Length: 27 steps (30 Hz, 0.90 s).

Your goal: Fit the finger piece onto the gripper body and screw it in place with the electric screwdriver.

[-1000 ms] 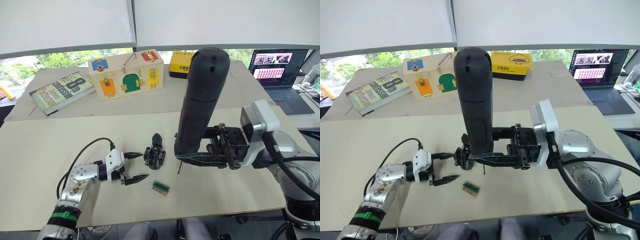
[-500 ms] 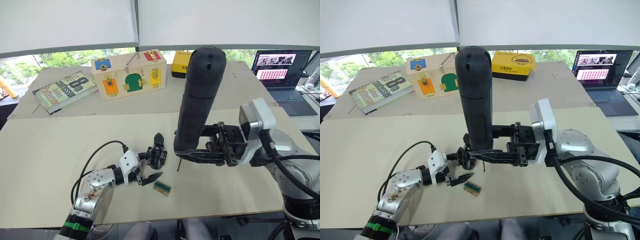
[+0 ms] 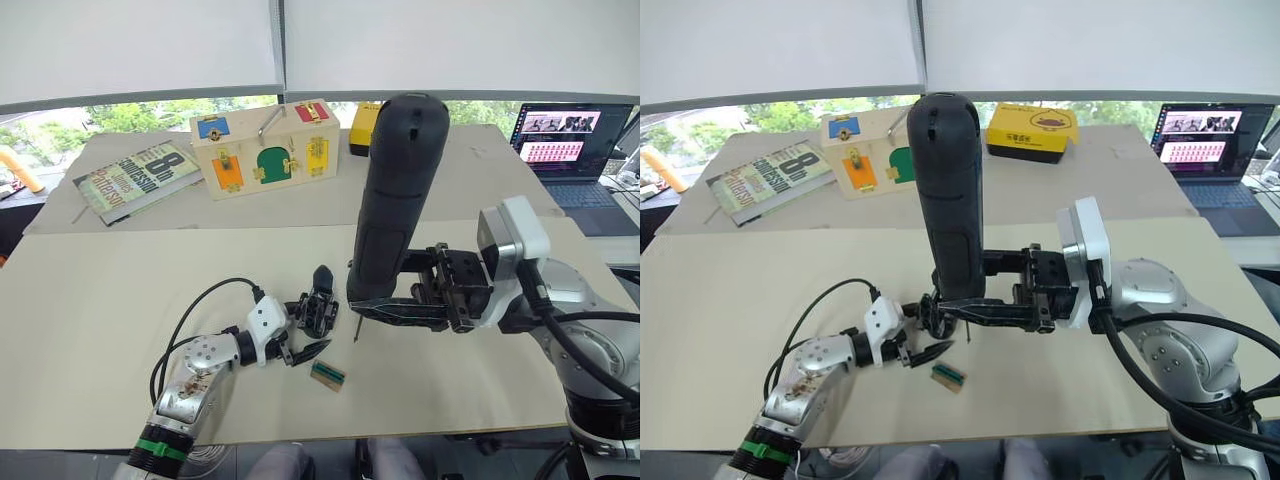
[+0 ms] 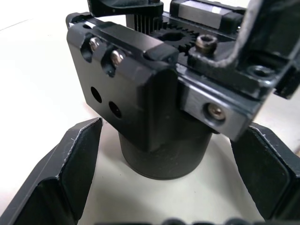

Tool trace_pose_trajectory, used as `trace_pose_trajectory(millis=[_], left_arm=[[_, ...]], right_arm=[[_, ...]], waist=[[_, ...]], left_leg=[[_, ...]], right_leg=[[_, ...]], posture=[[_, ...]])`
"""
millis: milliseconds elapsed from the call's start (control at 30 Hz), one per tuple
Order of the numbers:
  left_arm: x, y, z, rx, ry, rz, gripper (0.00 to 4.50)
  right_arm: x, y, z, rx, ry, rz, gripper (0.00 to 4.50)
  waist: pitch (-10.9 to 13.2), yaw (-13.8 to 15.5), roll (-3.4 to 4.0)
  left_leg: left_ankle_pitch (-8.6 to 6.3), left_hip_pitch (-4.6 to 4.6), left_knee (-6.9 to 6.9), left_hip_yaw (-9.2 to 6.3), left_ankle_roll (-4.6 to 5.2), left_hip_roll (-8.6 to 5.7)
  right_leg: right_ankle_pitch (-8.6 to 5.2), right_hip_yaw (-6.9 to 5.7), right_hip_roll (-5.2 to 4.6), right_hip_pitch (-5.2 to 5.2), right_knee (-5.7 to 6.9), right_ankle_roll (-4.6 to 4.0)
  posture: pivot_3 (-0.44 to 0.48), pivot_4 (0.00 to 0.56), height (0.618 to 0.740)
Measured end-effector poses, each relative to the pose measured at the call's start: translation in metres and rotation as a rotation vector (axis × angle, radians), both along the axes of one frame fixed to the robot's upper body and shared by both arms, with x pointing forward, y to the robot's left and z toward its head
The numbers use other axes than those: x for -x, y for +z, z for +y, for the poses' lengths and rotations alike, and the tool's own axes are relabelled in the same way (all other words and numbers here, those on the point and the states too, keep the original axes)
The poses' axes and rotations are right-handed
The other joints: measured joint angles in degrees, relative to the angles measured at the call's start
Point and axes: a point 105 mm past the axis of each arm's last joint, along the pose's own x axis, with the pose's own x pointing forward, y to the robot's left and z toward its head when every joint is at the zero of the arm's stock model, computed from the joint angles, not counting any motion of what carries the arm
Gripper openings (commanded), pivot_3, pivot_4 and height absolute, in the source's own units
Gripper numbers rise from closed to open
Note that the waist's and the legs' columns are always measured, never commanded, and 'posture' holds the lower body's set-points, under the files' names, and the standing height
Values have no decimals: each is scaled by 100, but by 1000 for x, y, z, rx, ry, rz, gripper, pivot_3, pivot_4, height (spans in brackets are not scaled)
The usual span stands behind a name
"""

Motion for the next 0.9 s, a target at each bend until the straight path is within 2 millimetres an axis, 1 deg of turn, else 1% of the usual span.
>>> trace_pose_trajectory(millis=[100,133,200,233,267,300,533,667,767,900], left_arm=[[0,-1,-1,-4,0,10,4395],[0,-1,-1,-4,1,12,4164],[0,-1,0,-6,2,20,3533],[-1,-1,0,-7,3,21,3125],[-1,-1,0,-7,3,20,2581],[-1,-1,-1,-5,3,21,2261],[0,-1,-2,-11,-8,20,2272],[0,-1,-2,-10,-12,19,2272],[1,-1,-3,-10,-16,19,2272],[0,-1,-3,-11,-23,19,2272]], right_arm=[[0,0,0,0,-2,0,1902],[0,0,0,-1,-4,0,1902],[-1,0,0,-1,-5,1,1902],[-1,0,0,-1,-5,1,1902],[-1,0,0,-1,-6,1,1902],[-1,0,0,-1,-6,1,1902],[-1,2,1,-10,-2,-4,1902],[1,14,11,-27,30,-39,1902],[1,22,20,-44,51,-31,1902],[1,35,27,-60,65,-37,1902]], waist=[[0,1,0],[0,1,0],[0,1,0],[0,1,0],[0,1,0],[0,2,0],[0,1,0],[0,-1,1],[0,1,1],[-1,2,1]], left_leg=[[0,0,0,0,0,0],[0,0,0,0,0,0],[0,0,0,0,0,0],[0,0,0,0,0,0],[0,0,0,0,0,0],[0,0,0,0,0,0],[0,0,0,0,0,0],[0,1,0,-1,0,1],[0,0,0,-1,0,-1],[0,0,0,-1,0,-3]], right_leg=[[0,0,0,0,0,1],[0,0,0,0,0,0],[0,0,0,0,0,0],[0,0,0,0,0,1],[0,0,0,0,0,1],[0,0,0,0,1,1],[0,0,0,0,0,1],[0,-1,1,0,1,1],[1,-1,0,-1,0,0],[1,-3,-1,0,0,1]], posture=[[0,150,740],[0,150,740],[0,150,740],[0,150,740],[0,150,740],[0,150,740],[0,150,740],[0,150,740],[0,150,740],[0,150,740]])
